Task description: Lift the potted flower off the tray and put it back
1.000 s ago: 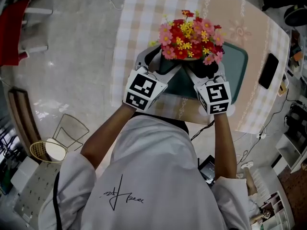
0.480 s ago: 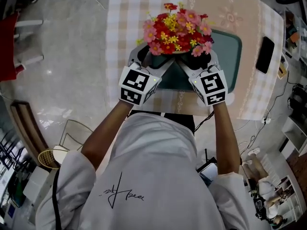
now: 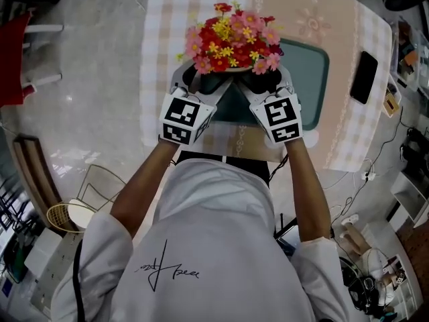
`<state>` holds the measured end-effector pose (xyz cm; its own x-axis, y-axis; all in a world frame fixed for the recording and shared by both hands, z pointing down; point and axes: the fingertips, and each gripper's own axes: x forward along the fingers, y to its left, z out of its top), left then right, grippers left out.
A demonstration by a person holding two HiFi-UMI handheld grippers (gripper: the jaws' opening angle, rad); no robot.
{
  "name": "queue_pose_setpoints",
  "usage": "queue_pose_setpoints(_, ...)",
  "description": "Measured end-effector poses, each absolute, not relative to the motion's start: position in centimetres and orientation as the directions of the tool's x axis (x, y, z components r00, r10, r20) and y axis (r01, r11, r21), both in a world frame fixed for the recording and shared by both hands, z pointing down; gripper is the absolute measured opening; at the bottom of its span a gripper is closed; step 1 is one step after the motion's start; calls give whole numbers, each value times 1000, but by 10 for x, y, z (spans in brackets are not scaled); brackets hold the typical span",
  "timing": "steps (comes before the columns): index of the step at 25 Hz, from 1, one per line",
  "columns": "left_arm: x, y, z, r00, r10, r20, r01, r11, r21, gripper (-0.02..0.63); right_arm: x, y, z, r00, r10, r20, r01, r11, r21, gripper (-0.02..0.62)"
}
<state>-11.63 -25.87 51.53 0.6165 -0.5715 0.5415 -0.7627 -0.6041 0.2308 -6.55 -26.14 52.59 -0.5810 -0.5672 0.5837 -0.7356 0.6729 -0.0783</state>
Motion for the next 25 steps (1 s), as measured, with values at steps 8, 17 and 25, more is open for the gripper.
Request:
queue_pose_setpoints(8,-116,-249,515,588,-590,553,-790,-567,235,316,-65,-253,525,-602,-540,588,-708,702,-81,322)
queue_pose_setpoints(17,-114,-245,508,589,-584,559,-786,-574,229,316,-63,-249,519,-604,-535,591,-707,701,-89,322)
queue_pose_setpoints(25,-112,-240,499,588,-588,556,-786,-578,220,313,-61,-244,511,-605,-538,587,-713,694,-99,321)
